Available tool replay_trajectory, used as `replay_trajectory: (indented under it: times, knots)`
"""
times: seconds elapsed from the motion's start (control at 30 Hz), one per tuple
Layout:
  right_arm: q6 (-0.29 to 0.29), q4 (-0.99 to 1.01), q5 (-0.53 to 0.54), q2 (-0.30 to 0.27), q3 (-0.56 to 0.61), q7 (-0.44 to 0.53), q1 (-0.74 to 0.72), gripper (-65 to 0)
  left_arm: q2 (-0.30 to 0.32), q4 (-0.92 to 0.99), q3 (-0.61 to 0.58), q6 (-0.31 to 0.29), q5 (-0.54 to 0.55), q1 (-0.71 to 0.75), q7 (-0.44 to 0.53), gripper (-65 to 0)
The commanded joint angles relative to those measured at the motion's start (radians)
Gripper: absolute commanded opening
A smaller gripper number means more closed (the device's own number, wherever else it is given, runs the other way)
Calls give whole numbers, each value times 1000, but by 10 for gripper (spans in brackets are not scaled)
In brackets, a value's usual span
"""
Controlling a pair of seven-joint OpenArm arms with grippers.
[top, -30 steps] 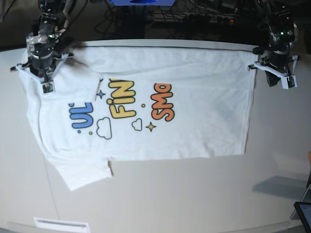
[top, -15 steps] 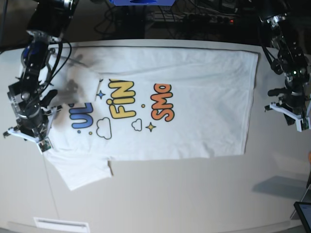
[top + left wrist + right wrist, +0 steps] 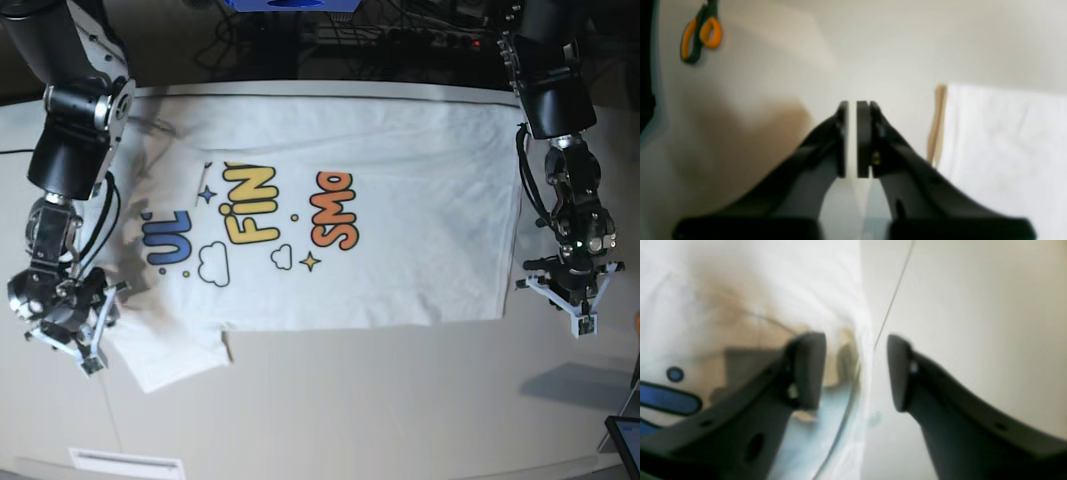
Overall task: Fold the T-shirt properly
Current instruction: 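Slide both grippers along the shirt's side edges toward the hem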
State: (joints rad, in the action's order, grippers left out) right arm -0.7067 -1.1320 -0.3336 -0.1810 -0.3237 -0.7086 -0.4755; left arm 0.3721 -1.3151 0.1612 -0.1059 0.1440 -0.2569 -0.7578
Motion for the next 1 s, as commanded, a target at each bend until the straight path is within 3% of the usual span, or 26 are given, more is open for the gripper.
replay_trajectory:
  times: [0.0, 0.1, 0.27, 0.57, 0.97]
  knots:
    - [9, 8, 43, -44, -2, 13, -47, -295, 18, -8, 5, 2, -5, -18, 36, -561]
    - [9, 116, 178, -117, -2, 13, -87, -187, 18, 12, 5, 2, -5, -17, 56, -511]
    - [9, 255, 327, -200, 7, 54, -116, -155, 18, 24, 5, 2, -5, -8, 80, -499]
    - [9, 548, 344, -209, 4, 152, -234, -155, 18, 19, 5, 2, -5, -8, 80, -501]
    - [9, 600, 344, -211, 1, 160, -266, -155, 26, 15, 15, 2, -8, 20, 80, -501]
